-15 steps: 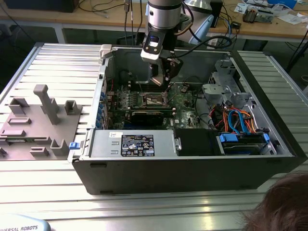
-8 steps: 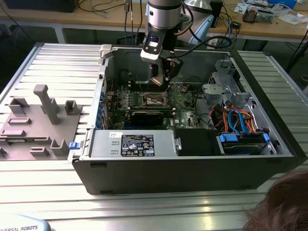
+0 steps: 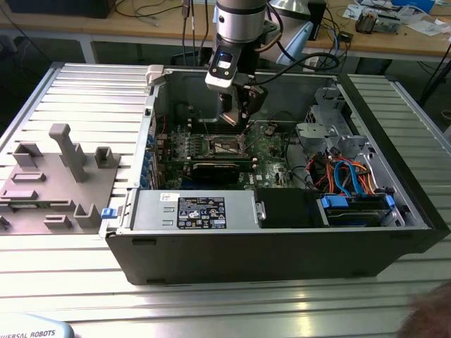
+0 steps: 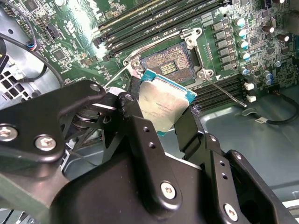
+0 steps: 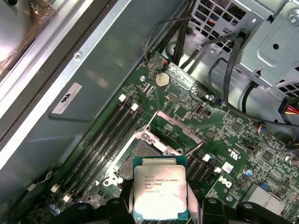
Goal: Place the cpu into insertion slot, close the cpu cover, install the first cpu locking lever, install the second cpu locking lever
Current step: 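Place the cpu into insertion slot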
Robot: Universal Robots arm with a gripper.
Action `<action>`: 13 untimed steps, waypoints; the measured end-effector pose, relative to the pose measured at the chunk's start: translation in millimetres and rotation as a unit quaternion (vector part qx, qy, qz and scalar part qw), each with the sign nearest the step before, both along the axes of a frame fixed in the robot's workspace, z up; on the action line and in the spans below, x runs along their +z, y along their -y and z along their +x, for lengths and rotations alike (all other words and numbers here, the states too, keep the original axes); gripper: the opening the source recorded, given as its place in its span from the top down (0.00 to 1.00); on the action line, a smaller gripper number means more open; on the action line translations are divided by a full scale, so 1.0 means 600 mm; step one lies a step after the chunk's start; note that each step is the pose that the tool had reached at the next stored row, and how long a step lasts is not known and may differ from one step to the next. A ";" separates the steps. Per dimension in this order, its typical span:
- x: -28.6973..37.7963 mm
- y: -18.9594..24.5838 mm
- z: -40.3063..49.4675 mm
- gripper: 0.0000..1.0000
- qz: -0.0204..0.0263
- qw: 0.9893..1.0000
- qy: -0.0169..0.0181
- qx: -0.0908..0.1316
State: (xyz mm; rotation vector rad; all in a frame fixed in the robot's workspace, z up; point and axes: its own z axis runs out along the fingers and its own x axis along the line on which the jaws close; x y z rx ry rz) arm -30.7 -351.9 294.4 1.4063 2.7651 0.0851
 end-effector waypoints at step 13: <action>-0.001 0.0000 0.000 0.46 0.000 1.000 0.000 -0.008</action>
